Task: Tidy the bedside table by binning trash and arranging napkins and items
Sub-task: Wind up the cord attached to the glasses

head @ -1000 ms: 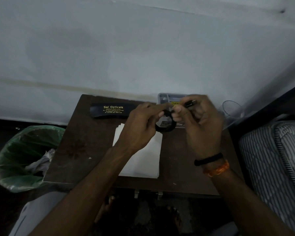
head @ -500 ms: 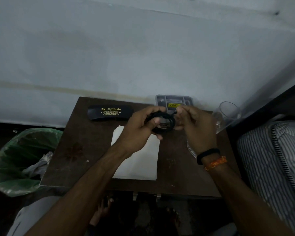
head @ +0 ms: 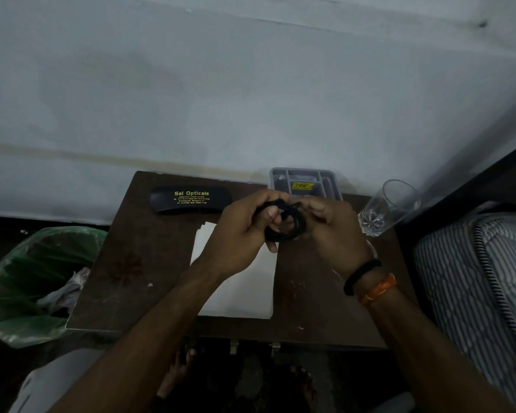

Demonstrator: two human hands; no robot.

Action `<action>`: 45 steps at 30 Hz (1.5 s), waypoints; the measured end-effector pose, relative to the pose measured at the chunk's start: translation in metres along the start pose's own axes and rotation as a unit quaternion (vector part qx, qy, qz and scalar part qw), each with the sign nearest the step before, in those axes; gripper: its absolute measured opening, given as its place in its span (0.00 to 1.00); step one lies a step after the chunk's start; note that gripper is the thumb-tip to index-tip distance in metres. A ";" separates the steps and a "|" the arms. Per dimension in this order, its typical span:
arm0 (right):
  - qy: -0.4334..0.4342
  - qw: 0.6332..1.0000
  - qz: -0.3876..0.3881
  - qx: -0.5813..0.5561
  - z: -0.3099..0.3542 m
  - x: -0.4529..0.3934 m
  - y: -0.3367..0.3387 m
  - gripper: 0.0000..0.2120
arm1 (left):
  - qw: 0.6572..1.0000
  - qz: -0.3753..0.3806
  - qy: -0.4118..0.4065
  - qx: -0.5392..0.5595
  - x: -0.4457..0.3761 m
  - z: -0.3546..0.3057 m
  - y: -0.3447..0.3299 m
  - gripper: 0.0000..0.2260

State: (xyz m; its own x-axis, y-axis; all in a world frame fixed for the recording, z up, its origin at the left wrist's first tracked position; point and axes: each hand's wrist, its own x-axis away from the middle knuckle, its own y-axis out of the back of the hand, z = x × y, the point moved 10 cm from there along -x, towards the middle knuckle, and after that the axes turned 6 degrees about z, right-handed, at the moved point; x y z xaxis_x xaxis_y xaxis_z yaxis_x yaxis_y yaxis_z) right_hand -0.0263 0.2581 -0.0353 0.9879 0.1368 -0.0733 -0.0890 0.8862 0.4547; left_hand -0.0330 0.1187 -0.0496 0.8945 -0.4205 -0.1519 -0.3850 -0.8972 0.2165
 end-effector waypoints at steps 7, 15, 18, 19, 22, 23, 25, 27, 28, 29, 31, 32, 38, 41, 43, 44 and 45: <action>-0.058 0.984 0.008 -0.167 -0.020 -0.002 -0.008 0.08 | 0.993 -0.037 -0.048 -0.100 0.001 -0.013 0.006 0.14; -0.121 0.941 0.096 -0.301 -0.016 0.002 -0.031 0.11 | 0.996 -0.068 -0.052 -0.039 0.002 -0.012 0.017 0.15; -0.187 0.880 0.122 -0.420 -0.019 0.008 -0.042 0.15 | 0.995 -0.088 -0.049 -0.023 0.001 -0.008 0.025 0.14; -0.201 0.867 0.128 -0.437 -0.020 0.010 -0.045 0.16 | 0.994 -0.090 -0.054 -0.036 0.002 -0.009 0.025 0.14; -0.233 0.874 0.151 -0.399 -0.024 0.015 -0.054 0.11 | 0.988 -0.083 -0.066 -0.116 0.004 -0.014 0.024 0.16; -0.244 0.873 0.154 -0.393 -0.026 0.016 -0.057 0.10 | 0.984 -0.078 -0.070 -0.145 0.005 -0.016 0.022 0.17; -0.262 0.866 0.138 -0.404 -0.029 0.018 -0.058 0.09 | 0.977 -0.064 -0.080 -0.187 0.005 -0.020 0.017 0.20; -0.260 0.872 0.109 -0.399 -0.030 0.018 -0.051 0.08 | 0.977 -0.041 -0.082 -0.194 0.004 -0.022 0.011 0.21; -0.256 0.879 0.097 -0.391 -0.030 0.017 -0.047 0.07 | 0.979 -0.029 -0.080 -0.188 0.003 -0.021 0.008 0.21; -0.254 0.884 0.086 -0.384 -0.031 0.017 -0.044 0.08 | 0.980 -0.018 -0.077 -0.184 0.003 -0.021 0.005 0.21; -0.255 0.886 0.067 -0.383 -0.032 0.018 -0.039 0.13 | 0.978 -0.007 -0.076 -0.193 0.002 -0.022 0.004 0.23; -0.255 0.884 0.060 -0.388 -0.032 0.018 -0.038 0.14 | 0.977 -0.005 -0.077 -0.196 0.002 -0.023 0.004 0.24; -0.228 0.884 0.076 -0.401 -0.020 0.016 -0.038 0.13 | 0.970 -0.008 -0.085 -0.228 0.002 -0.028 0.002 0.26; -0.177 0.943 0.043 -0.277 -0.015 0.010 -0.031 0.16 | 0.971 -0.012 -0.078 -0.226 0.001 -0.025 0.003 0.26; -0.108 0.981 0.003 -0.163 -0.005 0.006 -0.019 0.14 | 0.976 -0.016 -0.066 -0.206 0.000 -0.020 0.006 0.24; -0.081 0.990 -0.015 -0.113 -0.002 0.006 -0.014 0.14 | 0.977 -0.016 -0.060 -0.202 0.000 -0.018 0.007 0.23; -0.063 0.996 -0.030 -0.060 0.000 0.006 -0.010 0.13 | 0.975 -0.015 -0.055 -0.213 0.000 -0.015 0.008 0.22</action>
State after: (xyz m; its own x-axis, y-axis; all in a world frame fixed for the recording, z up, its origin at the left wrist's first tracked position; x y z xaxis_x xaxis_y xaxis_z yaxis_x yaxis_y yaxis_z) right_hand -0.0194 0.2503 -0.0406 0.9993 0.0321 0.0187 -0.0366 0.9388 0.3426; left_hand -0.0325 0.1137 -0.0330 0.8647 -0.4286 -0.2618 -0.2096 -0.7817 0.5874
